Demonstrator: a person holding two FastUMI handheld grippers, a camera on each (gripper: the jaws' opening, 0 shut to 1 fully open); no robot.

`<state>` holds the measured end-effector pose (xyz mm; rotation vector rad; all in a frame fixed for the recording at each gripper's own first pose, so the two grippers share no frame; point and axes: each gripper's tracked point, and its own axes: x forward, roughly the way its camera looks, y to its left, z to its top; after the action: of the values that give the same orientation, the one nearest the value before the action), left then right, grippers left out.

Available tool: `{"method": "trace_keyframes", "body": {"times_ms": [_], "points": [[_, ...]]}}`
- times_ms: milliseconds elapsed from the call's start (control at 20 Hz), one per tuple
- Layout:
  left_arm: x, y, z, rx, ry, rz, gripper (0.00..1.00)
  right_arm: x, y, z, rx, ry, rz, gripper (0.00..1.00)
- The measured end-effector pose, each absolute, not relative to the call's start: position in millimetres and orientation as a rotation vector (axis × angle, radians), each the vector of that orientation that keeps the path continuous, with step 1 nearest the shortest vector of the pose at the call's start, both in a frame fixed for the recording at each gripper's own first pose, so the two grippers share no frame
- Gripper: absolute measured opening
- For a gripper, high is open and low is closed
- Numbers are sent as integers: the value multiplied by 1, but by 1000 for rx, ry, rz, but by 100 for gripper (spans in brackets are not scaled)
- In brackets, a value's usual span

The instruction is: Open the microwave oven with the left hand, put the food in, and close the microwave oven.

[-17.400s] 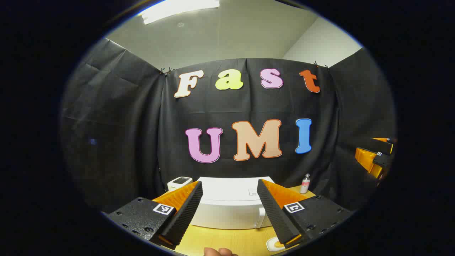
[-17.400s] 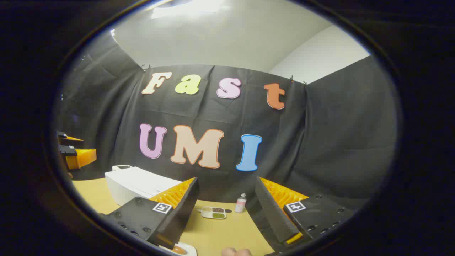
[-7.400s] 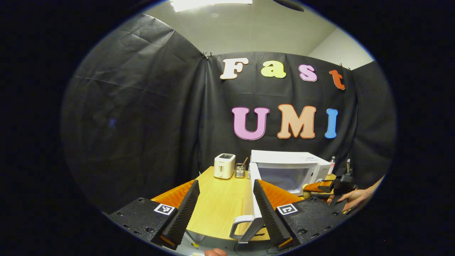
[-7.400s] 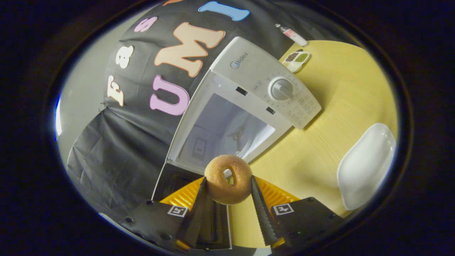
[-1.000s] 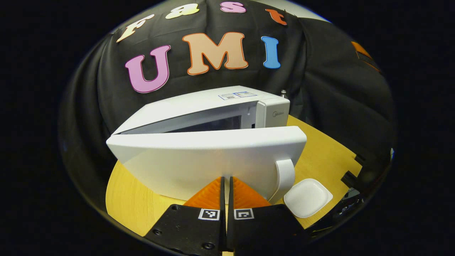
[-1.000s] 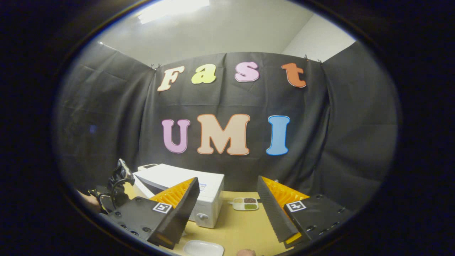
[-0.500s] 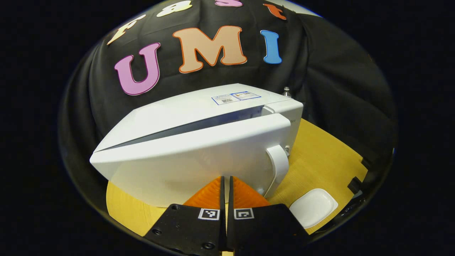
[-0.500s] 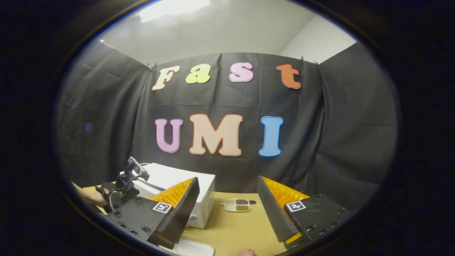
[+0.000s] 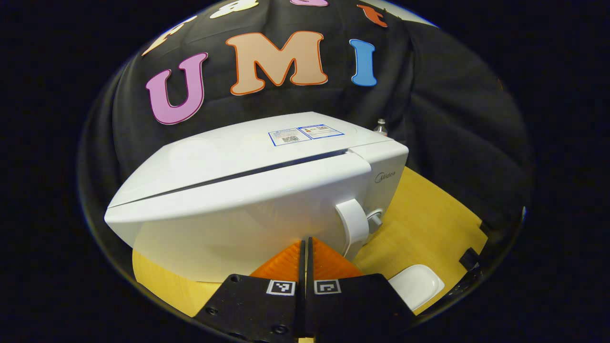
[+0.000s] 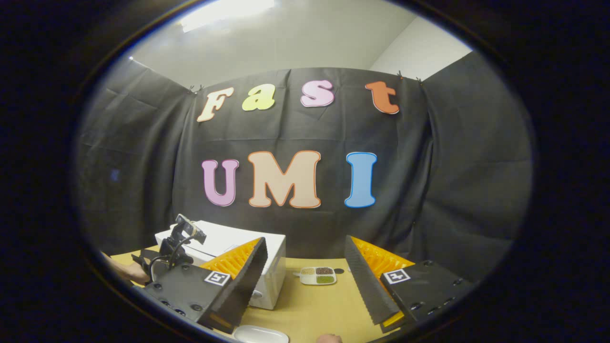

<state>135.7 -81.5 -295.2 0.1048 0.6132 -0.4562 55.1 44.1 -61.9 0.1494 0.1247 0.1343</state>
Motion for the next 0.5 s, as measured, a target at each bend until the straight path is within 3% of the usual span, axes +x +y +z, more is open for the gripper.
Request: {"method": "trace_keyframes", "body": {"times_ms": [500], "points": [[140,-94,-295,212,575,-491,1,62,57,-69,144,150,171,96]]}}
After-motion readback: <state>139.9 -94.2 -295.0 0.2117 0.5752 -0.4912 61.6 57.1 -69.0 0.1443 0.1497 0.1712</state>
